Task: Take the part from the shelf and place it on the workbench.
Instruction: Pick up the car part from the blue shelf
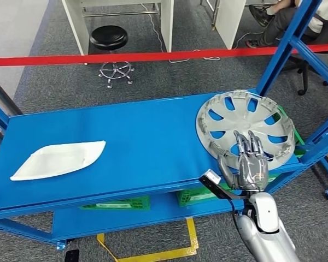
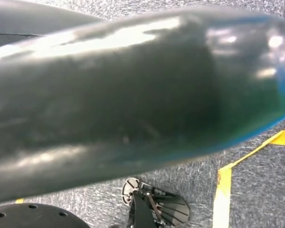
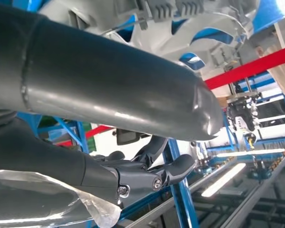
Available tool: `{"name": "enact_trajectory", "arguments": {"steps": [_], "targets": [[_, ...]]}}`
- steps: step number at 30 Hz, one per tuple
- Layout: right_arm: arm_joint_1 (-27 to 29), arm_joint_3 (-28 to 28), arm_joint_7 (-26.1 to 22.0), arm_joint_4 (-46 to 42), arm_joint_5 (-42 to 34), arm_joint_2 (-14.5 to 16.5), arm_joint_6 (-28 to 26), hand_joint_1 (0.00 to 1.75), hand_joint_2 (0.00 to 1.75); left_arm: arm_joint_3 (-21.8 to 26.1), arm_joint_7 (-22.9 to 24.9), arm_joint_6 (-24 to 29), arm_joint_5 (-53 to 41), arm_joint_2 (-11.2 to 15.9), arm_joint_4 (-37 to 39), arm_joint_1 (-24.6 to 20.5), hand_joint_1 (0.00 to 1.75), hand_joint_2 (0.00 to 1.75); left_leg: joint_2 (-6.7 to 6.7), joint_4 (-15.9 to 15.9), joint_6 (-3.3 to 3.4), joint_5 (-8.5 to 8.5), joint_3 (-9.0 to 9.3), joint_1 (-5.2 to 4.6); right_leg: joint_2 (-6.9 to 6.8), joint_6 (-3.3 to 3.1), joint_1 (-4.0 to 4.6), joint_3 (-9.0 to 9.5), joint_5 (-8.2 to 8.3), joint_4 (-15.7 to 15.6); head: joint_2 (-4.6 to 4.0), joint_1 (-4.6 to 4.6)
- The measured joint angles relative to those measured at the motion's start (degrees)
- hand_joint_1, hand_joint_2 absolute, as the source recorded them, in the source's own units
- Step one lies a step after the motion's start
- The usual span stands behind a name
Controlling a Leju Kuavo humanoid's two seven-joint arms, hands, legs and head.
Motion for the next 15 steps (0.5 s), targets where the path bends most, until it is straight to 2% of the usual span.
{"name": "enact_trajectory", "arguments": {"steps": [1, 2, 3, 5, 6, 7, 10, 12, 13, 15], "targets": [[0.2, -0.2, 0.0, 0.2, -0.3, 0.0, 0.4, 0.0, 0.87, 0.0, 0.0, 0.0, 0.0, 0.0, 0.0, 0.0, 0.0, 0.0, 0.0, 0.0, 0.02, -0.02, 0.0, -0.01, 0.0, 0.12, -0.02, -1.34, -0.74, 2.7, 0.0, -0.01], [0.4, -0.6, -0.1, 0.4, -0.8, -0.1, 0.8, 0.0, 1.31, 0.0, 0.0, 0.1, 0.0, 0.0, 0.0, 0.1, 0.0, 0.0, 0.0, 0.0, 0.02, -0.03, 0.01, -0.01, -0.01, 0.2, -0.04, -1.79, -0.44, 3.5, 0.0, 0.01], [0.6, -1.1, -0.3, 0.6, -1.4, -0.2, 1.4, 0.0, 1.75, 0.0, 0.0, 0.1, 0.0, 0.0, 0.0, 0.1, 0.0, 0.0, -0.02, 0.1, -0.01, -0.06, 0.04, 0.0, -0.02, 0.22, -0.08, -1.04, 0.98, 1.9, 0.0, 0.0], [0.7, -2.4, -1.0, 1.0, -2.7, -0.5, 2.4, 0.0, 1.75, 0.1, 0.1, 0.2, 0.0, 0.0, 0.0, 0.1, 0.0, 0.0, -0.08, 0.2, -0.24, -0.2, 0.07, -0.02, -0.09, 0.11, -0.11, 2.85, 4.68, -5.9, 0.0, 0.02], [0.6, -3.0, -1.5, 1.2, -3.3, -0.7, 3.1, 0.0, 1.75, 0.1, 0.1, 0.2, 0.0, 0.0, 0.0, 0.1, 0.0, 0.0, -0.12, 0.4, -0.46, -0.31, 0.01, -0.12, -0.07, -0.08, -0.08, 4.7, 5.82, -9.5, 0.0, 0.0], [0.7, -3.6, -1.9, 1.5, -3.8, -0.9, 3.8, 0.0, 1.75, 0.1, 0.1, 0.2, 0.0, 0.0, 0.0, 0.1, 0.0, 0.0, -0.14, 0.5, -0.73, -0.38, -0.08, -0.23, -0.05, -0.28, -0.02, 5.84, 6.25, -11.5, 0.0, -0.03], [1.0, -4.8, -3.0, 2.6, -5.0, -1.4, 6.0, 0.0, 1.75, 0.2, 0.0, 0.2, 0.0, 0.1, 0.0, 0.1, 0.0, 0.0, -0.12, 0.6, -1.5, -0.39, -0.22, -0.3, 0.1, -1.06, 0.08, 6.33, 6.29, -12.3, 0.01, -0.09], [1.1, -5.3, -3.9, 3.3, -6.1, -1.8, 7.8, 0.0, 1.75, 0.3, 0.0, 0.3, 0.0, 0.1, 0.0, 0.1, 0.0, 0.0, -0.07, 2.3, -2.09, -1.72, -0.83, -0.2, 0.05, -1.72, -0.11, 6.44, 6.45, -12.5, 0.01, -0.21], [1.1, -5.5, -4.3, 3.6, -6.8, -2.0, 8.8, 0.0, 1.75, 0.4, 0.0, 0.3, 0.0, 0.1, 0.0, 0.0, 0.0, 0.0, -0.05, 4.6, -2.38, -3.16, -1.79, -0.13, -0.02, -2.02, -0.21, 6.51, 6.49, -12.6, 0.01, -0.28], [1.1, -5.8, -5.2, 4.6, -8.1, -2.7, 11.0, 0.0, 1.75, 0.7, 0.0, 0.3, 0.1, 0.3, 0.0, 0.1, 0.0, 0.0, -0.02, 12.3, -2.77, -6.76, -5.13, 0.0, -0.12, -2.37, -0.19, 6.54, 6.42, -12.6, 0.0, -0.38]]}}
